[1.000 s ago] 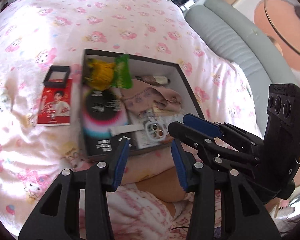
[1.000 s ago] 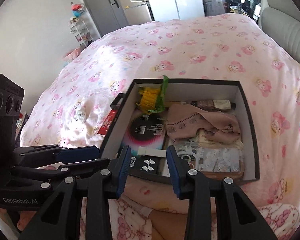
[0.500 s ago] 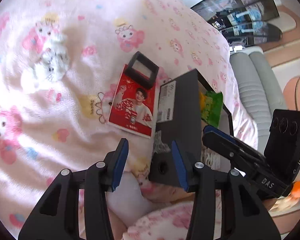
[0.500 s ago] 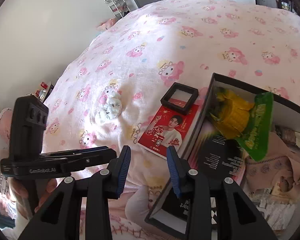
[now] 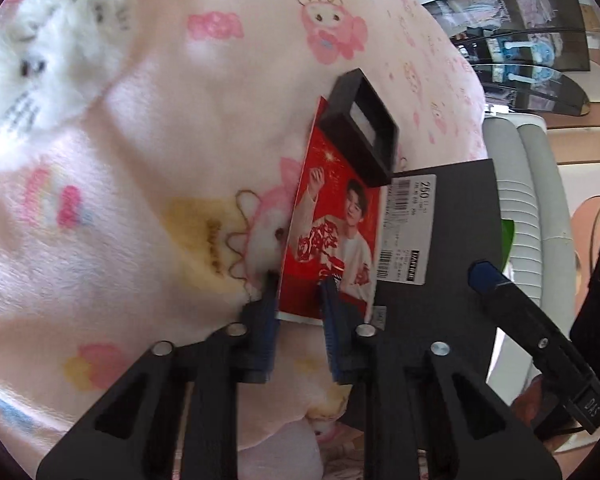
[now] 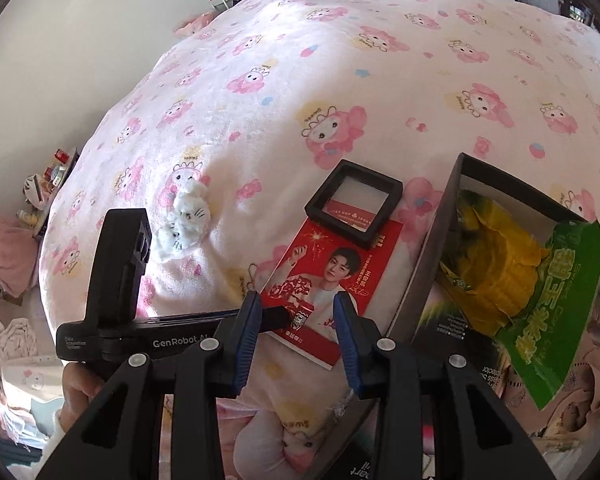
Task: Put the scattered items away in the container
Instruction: 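Grasp the red card by its edge with the left gripper and lift it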
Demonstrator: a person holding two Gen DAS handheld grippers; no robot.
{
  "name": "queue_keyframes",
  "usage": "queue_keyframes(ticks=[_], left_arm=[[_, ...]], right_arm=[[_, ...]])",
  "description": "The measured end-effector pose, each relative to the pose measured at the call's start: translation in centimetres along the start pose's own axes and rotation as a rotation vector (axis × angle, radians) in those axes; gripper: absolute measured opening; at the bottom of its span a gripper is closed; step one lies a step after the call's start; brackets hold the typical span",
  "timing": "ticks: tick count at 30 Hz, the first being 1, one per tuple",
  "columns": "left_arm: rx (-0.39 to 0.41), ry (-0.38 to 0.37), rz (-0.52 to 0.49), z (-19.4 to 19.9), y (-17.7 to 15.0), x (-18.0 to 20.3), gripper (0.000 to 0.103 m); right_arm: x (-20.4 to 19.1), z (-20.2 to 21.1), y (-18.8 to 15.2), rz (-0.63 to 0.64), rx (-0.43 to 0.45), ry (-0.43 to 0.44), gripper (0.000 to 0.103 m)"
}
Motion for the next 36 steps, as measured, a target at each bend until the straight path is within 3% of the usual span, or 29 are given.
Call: queue_keyframes(ticks=[4,10,12,14,18,20,22,23,25,30,31,32,34,36], left_arm=[[0.047,-0.033,-0.013,2.2,-1.3,0.6,0.006],[0.049,-0.022,-0.029,7.6,-4.6,-1.8,0.006],[0.066,0.021,0.004,9.2,-5.1,-4.0,0.011],[0.080,0.082,0.056,10.0,-5.4,-6.2,0.024],[0.069,0.033,0.143,10.0,-7.2,-7.9,0.029],[0.077,0.036,0.151,9.7,-7.7,-7.8,0.030],[0.086,0.041,0.145,9.4,-7.6,-7.5,0.028],[0.087,0.053,0.126,9.3,-7.3,-7.4,0.017],[0.128,0.103,0.089,9.5,-6.0,-7.0,0.009],[0.227,0.175,0.117,10.8,-2.9,-7.4,0.008],[0.213,0.158,0.120,10.7,-2.9,-7.4,0.011],[0.171,0.120,0.121,10.2,-3.1,-7.4,0.023],[0.020,0.033,0.104,8.4,-4.1,-7.2,0.036],[-0.010,0.043,0.089,7.2,-4.6,-7.0,0.036]], right_arm=[[0.3,0.3,-0.4,-0.012,0.006,-0.006,0.033],[-1.5,1.3,-0.3,0.074,-0.005,0.038,0.033],[-1.8,1.3,0.1,0.112,-0.018,0.033,0.033],[-1.9,0.7,0.4,0.130,-0.034,0.030,0.033],[-2.5,-2.0,0.7,0.121,-0.097,0.075,0.033],[-2.7,-3.9,0.7,0.130,-0.137,0.050,0.033],[-2.9,-5.7,0.5,0.166,-0.176,0.009,0.033],[-3.1,-6.4,0.4,0.181,-0.191,0.006,0.033],[-3.5,-7.5,0.4,0.189,-0.219,0.023,0.033],[-4.1,-9.9,0.5,0.206,-0.246,-0.007,0.033],[-4.1,-10.2,0.6,0.201,-0.244,-0.015,0.033],[-4.1,-10.3,0.7,0.197,-0.241,-0.020,0.033],[-3.9,-10.4,1.1,0.195,-0.213,-0.056,0.036],[-3.9,-10.7,1.5,0.199,-0.193,-0.103,0.045]])
Point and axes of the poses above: each gripper's, at about its wrist camera, not at the fingertips, and z roughly against the way its jaws point, x to its right, y to its top, the point moved 3 cm from there along -z, roughly the way its jaws point, and after that the axes turned 10 degrees about x, right-handed, at the moved point
